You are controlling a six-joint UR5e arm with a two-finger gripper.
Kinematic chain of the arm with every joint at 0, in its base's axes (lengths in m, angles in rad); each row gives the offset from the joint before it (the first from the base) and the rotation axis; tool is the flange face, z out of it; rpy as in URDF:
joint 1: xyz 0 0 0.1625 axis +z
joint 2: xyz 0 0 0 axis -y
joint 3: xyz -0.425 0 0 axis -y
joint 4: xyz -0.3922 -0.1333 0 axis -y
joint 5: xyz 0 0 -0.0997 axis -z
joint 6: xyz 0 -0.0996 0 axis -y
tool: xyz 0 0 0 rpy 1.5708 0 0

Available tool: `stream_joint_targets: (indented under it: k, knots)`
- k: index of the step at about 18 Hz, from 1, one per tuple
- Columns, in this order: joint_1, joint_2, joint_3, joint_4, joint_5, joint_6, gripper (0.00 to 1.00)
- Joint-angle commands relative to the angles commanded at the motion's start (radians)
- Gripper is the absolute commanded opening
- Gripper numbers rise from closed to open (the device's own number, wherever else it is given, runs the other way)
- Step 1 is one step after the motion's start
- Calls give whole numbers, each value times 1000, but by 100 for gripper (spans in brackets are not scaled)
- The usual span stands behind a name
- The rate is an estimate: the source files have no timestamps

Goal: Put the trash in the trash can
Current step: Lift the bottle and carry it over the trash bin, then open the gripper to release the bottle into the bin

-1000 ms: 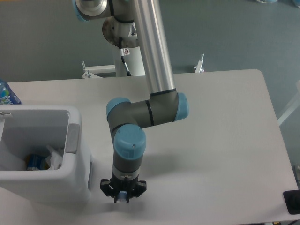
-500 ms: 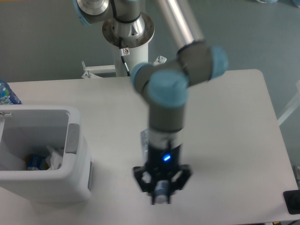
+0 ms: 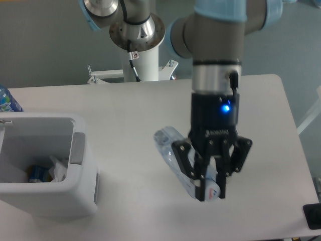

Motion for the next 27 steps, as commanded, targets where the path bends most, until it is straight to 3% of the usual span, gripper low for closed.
stream_joint_targets:
  k: [8,16,27]
  knots:
    - [-149,60,-28,-3,14,-91,13]
    - [-308,32,-66,-2,9,-86,13]
    - [-325,-21,-64,0,9,-22,16]
